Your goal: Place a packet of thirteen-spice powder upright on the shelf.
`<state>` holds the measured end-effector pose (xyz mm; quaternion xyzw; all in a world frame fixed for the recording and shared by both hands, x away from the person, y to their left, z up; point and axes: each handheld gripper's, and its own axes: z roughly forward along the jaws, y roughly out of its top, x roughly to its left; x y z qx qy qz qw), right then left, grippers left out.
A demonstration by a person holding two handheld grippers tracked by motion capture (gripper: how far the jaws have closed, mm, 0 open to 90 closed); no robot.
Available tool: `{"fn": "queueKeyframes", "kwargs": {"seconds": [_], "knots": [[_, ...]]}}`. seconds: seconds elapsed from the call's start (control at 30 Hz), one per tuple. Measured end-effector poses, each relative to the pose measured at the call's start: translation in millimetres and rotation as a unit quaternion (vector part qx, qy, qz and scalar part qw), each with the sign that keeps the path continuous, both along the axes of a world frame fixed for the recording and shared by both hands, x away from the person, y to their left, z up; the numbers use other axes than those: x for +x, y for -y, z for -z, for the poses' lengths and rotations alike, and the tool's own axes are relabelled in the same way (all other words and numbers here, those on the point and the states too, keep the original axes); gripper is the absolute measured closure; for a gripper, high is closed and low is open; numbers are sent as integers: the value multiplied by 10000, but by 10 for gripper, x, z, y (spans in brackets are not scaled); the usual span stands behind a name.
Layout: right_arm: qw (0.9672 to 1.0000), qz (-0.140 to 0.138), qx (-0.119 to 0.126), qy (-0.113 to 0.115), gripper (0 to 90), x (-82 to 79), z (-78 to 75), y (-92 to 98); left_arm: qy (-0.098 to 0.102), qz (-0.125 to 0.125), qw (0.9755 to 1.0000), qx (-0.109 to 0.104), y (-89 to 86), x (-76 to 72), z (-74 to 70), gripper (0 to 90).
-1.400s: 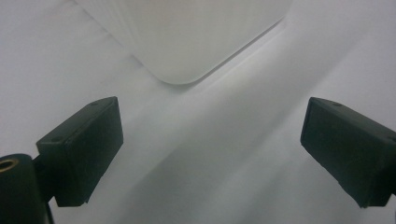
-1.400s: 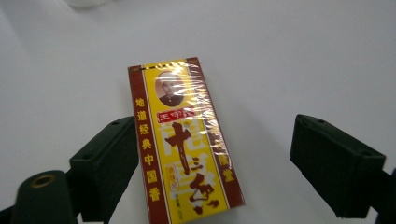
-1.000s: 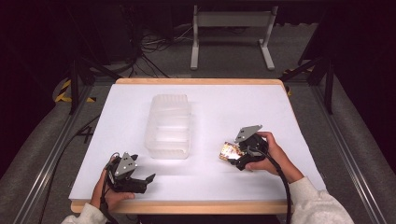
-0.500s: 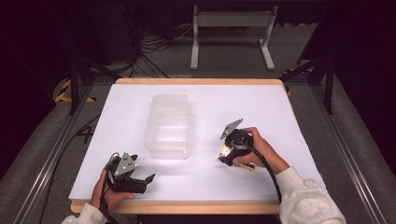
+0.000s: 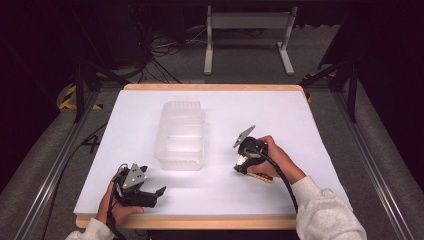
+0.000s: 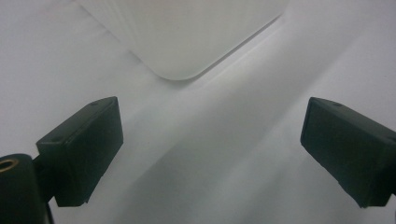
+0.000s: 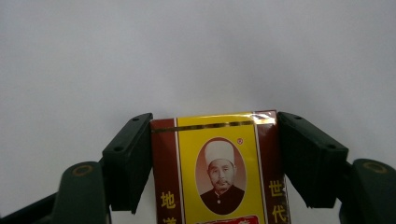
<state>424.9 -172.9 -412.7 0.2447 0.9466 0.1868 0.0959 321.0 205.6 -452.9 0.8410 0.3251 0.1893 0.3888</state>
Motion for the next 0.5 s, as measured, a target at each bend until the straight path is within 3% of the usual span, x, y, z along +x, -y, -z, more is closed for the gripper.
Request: {"fn": "queueKeyframes", "kwargs": {"seconds": [0.27, 0.4, 0.5], "knots": [[10000, 9, 10, -18, 307, -14, 2, 0, 1, -13, 10000, 3, 0, 0, -1, 64], [9998, 15, -137, -151, 295, 12, 25, -26, 32, -5, 10000, 12, 8, -3, -6, 64], [9996, -32, -256, -119, 310, 15, 34, -48, 14, 3, 10000, 15, 11, -6, -4, 65]]}}
